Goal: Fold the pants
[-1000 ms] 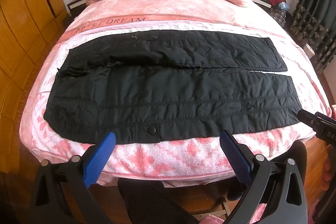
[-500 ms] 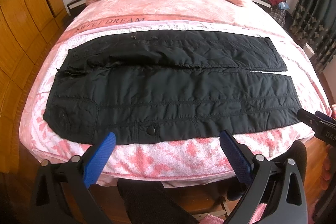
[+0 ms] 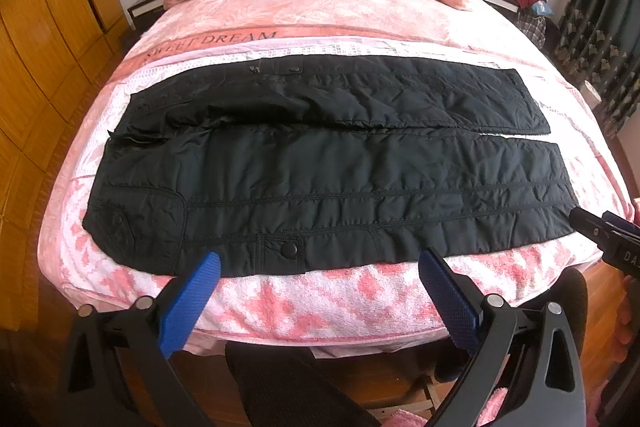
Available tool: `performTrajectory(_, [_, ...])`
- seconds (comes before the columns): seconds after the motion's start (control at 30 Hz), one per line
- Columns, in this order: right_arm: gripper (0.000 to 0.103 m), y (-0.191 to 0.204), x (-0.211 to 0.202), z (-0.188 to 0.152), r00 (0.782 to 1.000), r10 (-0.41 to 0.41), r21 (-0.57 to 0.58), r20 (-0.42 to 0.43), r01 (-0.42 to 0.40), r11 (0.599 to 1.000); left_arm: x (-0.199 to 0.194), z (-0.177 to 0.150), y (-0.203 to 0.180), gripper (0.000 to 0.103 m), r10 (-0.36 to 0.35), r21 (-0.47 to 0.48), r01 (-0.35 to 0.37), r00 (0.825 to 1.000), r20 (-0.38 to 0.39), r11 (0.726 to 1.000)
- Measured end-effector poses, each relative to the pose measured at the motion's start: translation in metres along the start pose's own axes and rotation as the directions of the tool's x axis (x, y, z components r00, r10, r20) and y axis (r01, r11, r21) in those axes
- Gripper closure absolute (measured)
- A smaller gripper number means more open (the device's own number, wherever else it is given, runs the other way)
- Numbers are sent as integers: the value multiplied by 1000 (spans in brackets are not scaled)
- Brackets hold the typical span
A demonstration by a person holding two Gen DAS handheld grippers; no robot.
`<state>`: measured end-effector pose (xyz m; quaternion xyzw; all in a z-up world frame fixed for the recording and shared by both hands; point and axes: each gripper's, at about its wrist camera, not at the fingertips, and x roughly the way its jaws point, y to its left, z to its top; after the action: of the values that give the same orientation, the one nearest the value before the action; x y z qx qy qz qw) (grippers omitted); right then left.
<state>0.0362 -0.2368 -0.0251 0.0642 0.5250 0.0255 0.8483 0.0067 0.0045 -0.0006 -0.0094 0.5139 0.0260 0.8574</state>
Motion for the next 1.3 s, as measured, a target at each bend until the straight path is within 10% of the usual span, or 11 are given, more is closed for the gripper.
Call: performTrajectory(1.3, [2,-3,12,1,1000,0,0,-10,0,1000,5,2,0,4,14,3,-14,1000,-2,1000])
